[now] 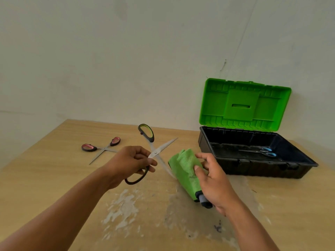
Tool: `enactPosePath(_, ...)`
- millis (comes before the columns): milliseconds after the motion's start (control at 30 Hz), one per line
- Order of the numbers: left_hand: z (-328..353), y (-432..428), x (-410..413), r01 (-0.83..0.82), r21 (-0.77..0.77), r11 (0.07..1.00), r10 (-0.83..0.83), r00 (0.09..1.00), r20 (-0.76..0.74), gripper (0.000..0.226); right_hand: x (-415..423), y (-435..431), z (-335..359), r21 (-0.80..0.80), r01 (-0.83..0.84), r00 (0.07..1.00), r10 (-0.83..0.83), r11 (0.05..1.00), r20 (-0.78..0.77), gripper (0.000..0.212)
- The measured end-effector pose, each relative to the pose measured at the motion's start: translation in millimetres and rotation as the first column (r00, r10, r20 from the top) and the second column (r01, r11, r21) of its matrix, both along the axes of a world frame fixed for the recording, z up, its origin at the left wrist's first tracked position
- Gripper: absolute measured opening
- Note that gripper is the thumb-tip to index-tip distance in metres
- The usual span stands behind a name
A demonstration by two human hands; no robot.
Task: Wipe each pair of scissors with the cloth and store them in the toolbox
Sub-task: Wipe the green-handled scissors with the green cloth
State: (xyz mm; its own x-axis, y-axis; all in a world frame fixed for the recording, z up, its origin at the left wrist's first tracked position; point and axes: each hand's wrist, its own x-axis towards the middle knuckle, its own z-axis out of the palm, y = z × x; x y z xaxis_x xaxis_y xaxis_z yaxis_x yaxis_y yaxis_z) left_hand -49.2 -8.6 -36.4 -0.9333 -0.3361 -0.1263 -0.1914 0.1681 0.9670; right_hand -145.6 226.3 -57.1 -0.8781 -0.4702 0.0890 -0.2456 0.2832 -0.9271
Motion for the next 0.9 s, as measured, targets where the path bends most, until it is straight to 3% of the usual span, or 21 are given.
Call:
enactPosePath(167, -12, 16, 13, -0.095, 0.138, 0.986, 0.106, 0.992, -0.074, 0.014, 3, -7, -7, 0.096, -0.077, 0.983, 0.092, 0.992, -0.158, 0.049)
enactPosePath(333, -15, 24, 21, -0.06, 0.197, 0.979, 0.075, 0.995, -0.069, 0.017, 1, -10, 2, 0.171, 0.001, 0.943, 0.056, 0.985, -0.327, 0.045)
enactPosePath(633, -25, 27, 25, -0.036, 0.233, 0.972, 0.047, 0.998, -0.044, 0.025, 16, -26, 0, 0.21, -0.147, 0.931, 0.207, 0.967, -0.3, 0.025)
enactPosePath(900, -28, 28, 24, -0.03, 0.246, 0.969, 0.044, 0.998, -0.053, 0.012, 16, -33, -17, 0.157, -0.12, 0.914, 0.171, 0.98, -0.369, 0.018)
